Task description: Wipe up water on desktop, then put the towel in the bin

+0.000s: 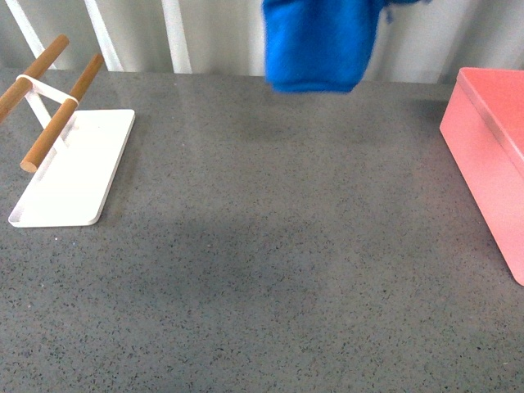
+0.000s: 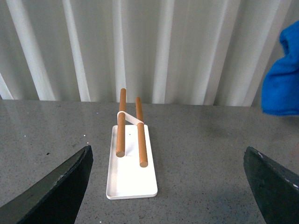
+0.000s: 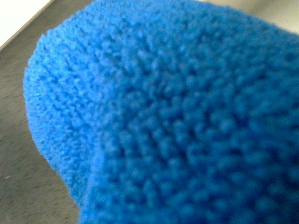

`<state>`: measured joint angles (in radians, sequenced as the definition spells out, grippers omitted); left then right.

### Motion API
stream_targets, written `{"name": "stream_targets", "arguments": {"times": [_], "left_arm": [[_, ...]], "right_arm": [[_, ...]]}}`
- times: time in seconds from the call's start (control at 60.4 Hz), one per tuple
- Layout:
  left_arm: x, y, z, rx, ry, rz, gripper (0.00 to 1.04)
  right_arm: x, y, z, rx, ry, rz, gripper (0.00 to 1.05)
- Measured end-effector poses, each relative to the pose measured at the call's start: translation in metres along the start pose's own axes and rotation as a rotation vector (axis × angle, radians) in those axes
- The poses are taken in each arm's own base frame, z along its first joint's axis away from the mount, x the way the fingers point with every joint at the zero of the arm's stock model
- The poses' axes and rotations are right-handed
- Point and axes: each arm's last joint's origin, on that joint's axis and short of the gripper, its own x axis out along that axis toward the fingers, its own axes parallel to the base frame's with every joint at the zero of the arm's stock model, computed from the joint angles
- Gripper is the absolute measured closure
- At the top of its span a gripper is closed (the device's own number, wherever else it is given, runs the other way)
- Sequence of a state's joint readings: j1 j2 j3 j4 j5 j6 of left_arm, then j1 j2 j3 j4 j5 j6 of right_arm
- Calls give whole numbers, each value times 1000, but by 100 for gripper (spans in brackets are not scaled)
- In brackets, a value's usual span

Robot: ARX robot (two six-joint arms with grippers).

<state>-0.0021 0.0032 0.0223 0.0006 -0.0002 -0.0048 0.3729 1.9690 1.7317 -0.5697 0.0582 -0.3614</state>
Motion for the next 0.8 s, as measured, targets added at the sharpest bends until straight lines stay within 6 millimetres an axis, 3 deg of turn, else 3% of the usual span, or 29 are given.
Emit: {"name": "stream_targets", "arguments": {"times": [0.149,0.398,0.547,0.795], "left_arm": [[0,0,0,0,0,0,7],[0,0,0,0,0,0,7],[0,0,0,0,0,0,7],[0,0,0,0,0,0,7]], "right_arm": [[-16,-52,-13,159,142,-332,99],[-27,-104,-71,308,269,-469,99],[-39,-119,-106,355,314,-493,99],[-33,-131,-141,421,370,-467,99]]}}
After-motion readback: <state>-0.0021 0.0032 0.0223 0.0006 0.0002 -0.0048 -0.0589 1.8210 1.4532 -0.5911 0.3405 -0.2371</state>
